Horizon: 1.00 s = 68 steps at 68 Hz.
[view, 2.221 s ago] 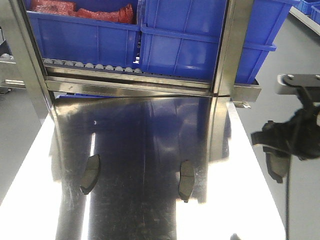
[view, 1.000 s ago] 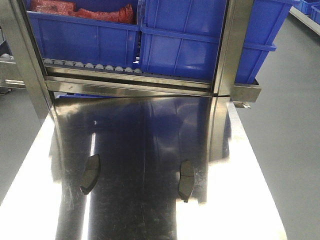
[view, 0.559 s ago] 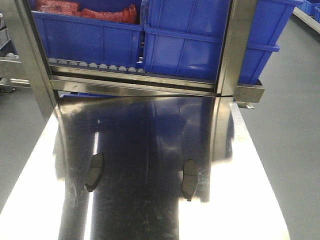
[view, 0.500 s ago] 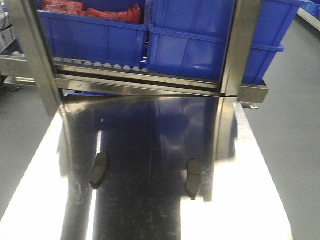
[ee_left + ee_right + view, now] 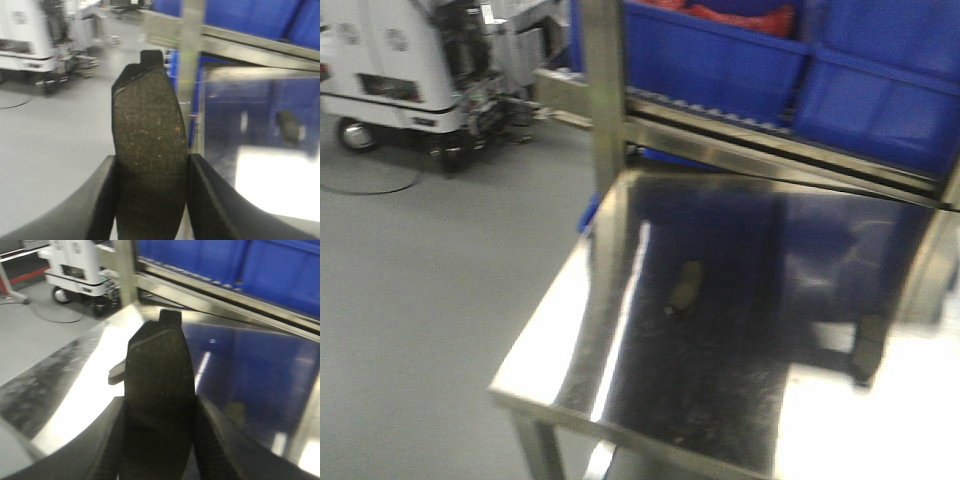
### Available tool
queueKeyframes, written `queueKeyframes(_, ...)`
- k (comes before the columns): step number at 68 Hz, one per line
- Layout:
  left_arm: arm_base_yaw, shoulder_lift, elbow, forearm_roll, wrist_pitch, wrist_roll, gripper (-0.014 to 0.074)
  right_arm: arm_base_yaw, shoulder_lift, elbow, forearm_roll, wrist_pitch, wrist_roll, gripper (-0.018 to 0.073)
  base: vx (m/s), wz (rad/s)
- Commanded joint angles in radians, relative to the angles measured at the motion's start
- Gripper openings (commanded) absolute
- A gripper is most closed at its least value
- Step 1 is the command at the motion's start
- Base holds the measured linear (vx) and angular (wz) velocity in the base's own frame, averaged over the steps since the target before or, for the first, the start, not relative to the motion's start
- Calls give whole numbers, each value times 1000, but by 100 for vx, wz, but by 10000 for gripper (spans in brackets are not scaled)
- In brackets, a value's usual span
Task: Move and align brake pads A on conveyor
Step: 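Drive away from the steel table holding both pads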
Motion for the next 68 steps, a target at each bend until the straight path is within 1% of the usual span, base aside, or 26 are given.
queueKeyframes(1, -3, 11, -27, -6, -99, -2, -6, -3, 8, -30, 1, -98, 0, -7, -19, 73)
queueKeyframes(29, -3, 11, -27, -6, -99, -2, -6, -3, 8, -30, 4, -98, 0, -7, -19, 79)
queueKeyframes(68, -1, 10, -27, -6, -99, -2, -6, -3, 8, -30, 2, -98, 0, -7, -16, 95)
